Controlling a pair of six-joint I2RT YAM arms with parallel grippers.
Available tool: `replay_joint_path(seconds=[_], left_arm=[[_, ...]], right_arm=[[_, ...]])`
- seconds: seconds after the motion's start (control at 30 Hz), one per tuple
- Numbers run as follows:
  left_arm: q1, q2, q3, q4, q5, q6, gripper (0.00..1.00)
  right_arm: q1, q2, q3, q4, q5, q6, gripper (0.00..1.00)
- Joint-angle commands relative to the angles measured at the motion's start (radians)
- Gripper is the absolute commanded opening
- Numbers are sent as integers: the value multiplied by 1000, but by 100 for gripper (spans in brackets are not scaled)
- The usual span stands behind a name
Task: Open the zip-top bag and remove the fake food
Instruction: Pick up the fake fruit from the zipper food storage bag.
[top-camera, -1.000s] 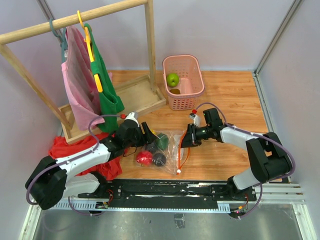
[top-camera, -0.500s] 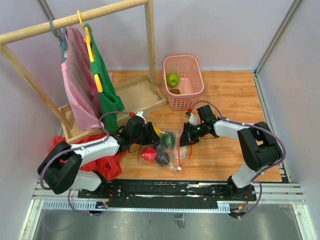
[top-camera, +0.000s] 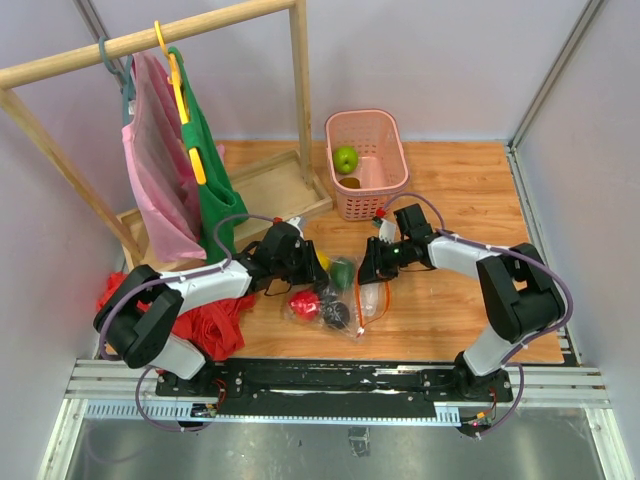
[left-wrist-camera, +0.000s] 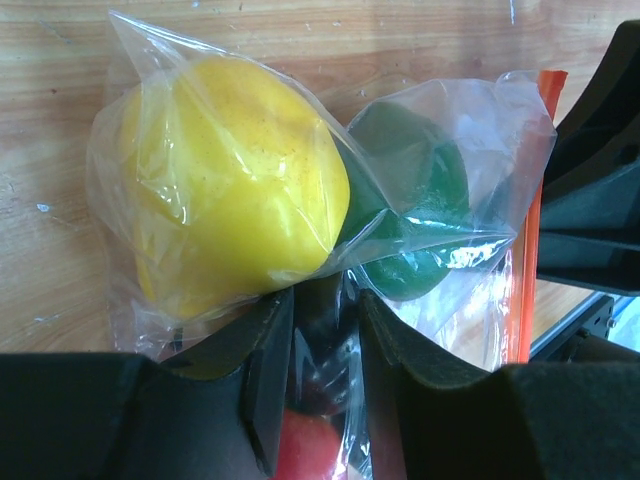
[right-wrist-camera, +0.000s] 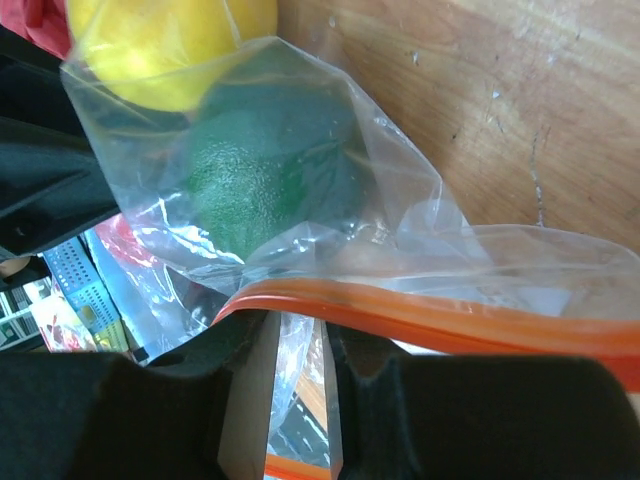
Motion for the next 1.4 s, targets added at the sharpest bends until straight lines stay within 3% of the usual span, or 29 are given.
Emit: replay_joint_path(seconds=[0.0,0.13,0.33,0.5,0.63,0.83,1.0,1.37], left_arm=[[4,11,5,-34,41,22,36],[2,-17,16,-62,32,21,38],[1,-97,46,-185,-39,33,49],[1,-149,72,-264,-65,24,50],[1,-178,85,-286,-73,-9,45],[0,-192,142,-306,-76,-23,25],[-18,-154,205,-259,-64,-29,14],[-40,120,384,-332,-167,107,12]], right_arm=[[-27,-46,-31,78,3,44,25],[-37,-63,-56,104,14,60,30],[-41,-55,-46,59,61,23,30],[-41,-52,-50,54,72,16,30],[-41,-48,-49,55,72,11,30],[-41,-51,-55,60,70,11,29],[-41,-54,-62,68,67,10,29],[-41,-48,-64,82,58,11,29]])
